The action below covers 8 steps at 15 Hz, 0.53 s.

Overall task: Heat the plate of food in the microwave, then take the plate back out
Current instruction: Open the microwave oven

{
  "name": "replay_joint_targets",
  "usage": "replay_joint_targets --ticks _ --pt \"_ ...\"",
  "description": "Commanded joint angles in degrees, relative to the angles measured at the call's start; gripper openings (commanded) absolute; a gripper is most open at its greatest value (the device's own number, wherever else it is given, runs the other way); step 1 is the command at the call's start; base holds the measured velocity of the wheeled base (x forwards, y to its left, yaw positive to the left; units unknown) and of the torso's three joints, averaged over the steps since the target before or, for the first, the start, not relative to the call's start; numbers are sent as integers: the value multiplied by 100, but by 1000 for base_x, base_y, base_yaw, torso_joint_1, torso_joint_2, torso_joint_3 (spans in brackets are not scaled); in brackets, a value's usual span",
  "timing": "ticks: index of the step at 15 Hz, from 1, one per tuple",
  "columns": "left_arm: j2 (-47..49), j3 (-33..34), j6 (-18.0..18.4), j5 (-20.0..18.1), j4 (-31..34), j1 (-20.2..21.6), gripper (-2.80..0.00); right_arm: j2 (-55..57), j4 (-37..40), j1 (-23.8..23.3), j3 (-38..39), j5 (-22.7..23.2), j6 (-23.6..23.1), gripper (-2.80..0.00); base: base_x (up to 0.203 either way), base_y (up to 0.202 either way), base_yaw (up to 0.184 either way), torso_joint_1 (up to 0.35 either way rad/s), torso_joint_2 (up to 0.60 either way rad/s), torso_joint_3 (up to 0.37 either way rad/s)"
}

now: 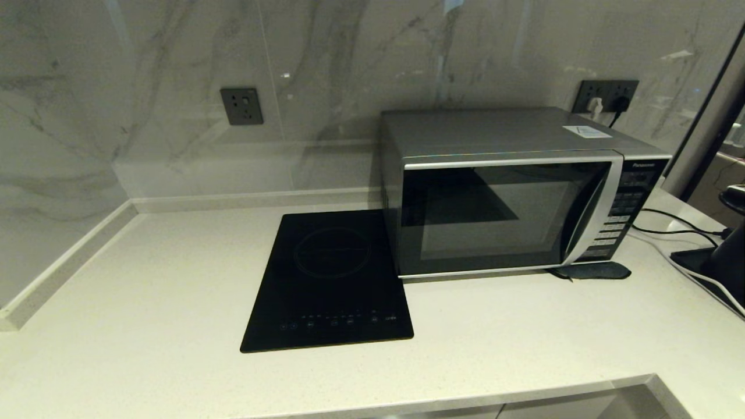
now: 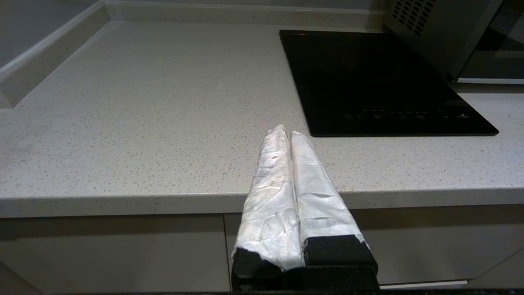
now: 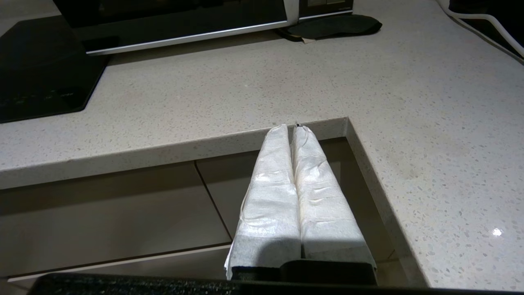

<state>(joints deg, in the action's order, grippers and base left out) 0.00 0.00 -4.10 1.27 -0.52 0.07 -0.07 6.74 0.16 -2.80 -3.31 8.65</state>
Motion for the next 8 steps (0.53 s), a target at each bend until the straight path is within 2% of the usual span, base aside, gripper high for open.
replay_joint_targets --ticks 1,8 --pt "9 0 -3 5 -1 1 -280 7 3 2 -1 -3 5 -280 0 0 0 0 0 0" --pt "9 0 -3 5 -1 1 -280 7 3 2 -1 -3 5 -280 0 0 0 0 0 0"
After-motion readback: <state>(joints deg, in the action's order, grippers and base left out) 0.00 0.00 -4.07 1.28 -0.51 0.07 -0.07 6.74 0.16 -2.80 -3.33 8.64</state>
